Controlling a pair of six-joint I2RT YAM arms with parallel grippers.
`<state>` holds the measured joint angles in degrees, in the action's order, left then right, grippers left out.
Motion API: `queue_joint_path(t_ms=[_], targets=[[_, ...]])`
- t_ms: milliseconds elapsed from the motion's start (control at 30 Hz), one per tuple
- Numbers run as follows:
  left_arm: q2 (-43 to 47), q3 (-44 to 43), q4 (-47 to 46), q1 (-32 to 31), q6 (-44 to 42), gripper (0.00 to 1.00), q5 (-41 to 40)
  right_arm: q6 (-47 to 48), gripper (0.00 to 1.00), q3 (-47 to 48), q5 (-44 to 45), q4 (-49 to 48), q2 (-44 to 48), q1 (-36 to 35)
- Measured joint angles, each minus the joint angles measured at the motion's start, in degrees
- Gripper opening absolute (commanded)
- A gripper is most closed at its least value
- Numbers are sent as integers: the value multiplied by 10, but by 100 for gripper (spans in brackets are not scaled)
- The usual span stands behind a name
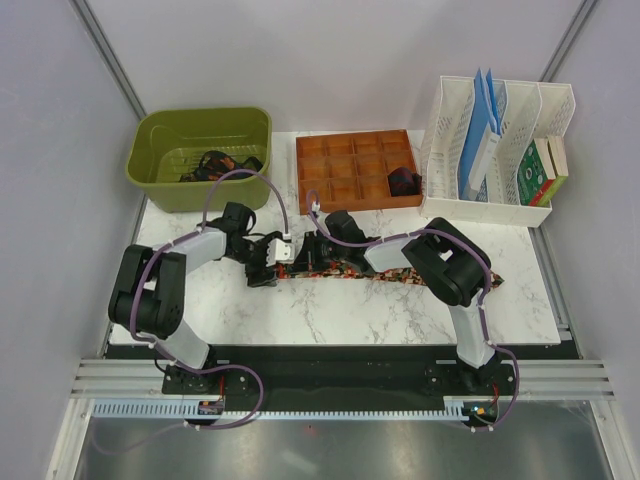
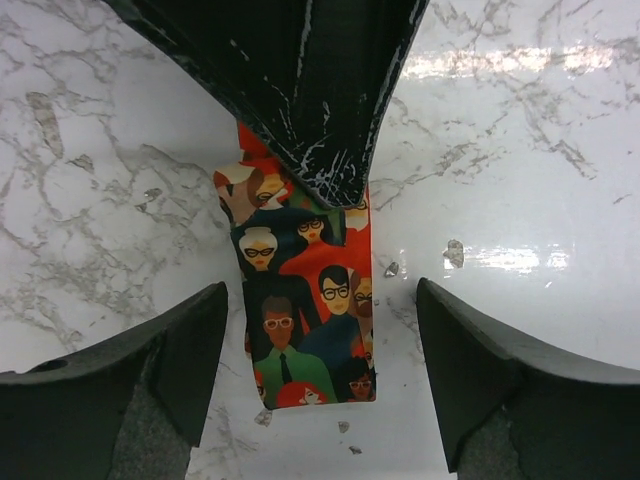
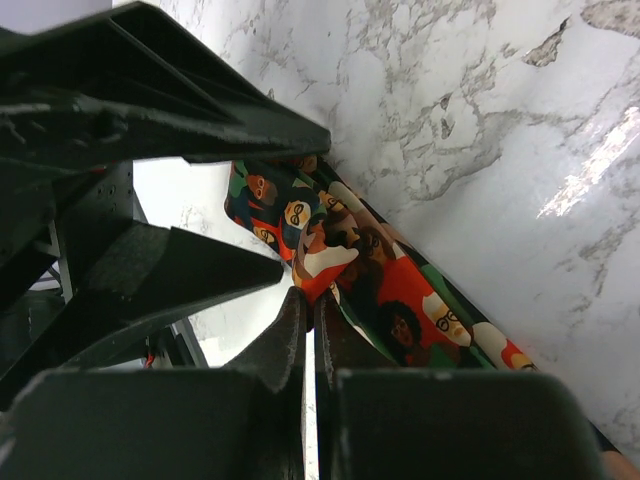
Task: Roll the ties
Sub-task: Roll the tie at the center of the board.
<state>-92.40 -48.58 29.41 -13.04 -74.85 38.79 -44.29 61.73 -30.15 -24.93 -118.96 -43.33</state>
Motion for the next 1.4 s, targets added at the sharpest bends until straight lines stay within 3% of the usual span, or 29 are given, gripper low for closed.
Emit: queue_joint_path(t_ms=[33,267,500,633,833,967,1300,1400], targets=[[-5,0,0,-2,-4,80,-6,-1,0,0,0,0,0,0],[-23,-25,17,-16,-28,46,-23,-6,0,0,-2,-3,0,0],[-37,-43,24,-16,-45,36,-34,-14,0,-1,-7,-9,0,1],[-37,-44,33,-16,-71,39,-33,-23,0,-2,-12,-10,3,1],[-36,-47,41,-16,-105,57,-33,-29,0,-4,-13,-11,4,1],[-36,-58,50,-16,-106,64,-33,-33,0,-6,-13,-13,4,4],[-36,-77,52,-16,-92,68,-22,-50,0,-12,-13,-26,3,12],[-36,-77,52,-17,-87,63,-23,-53,1,-12,-13,-30,0,12]])
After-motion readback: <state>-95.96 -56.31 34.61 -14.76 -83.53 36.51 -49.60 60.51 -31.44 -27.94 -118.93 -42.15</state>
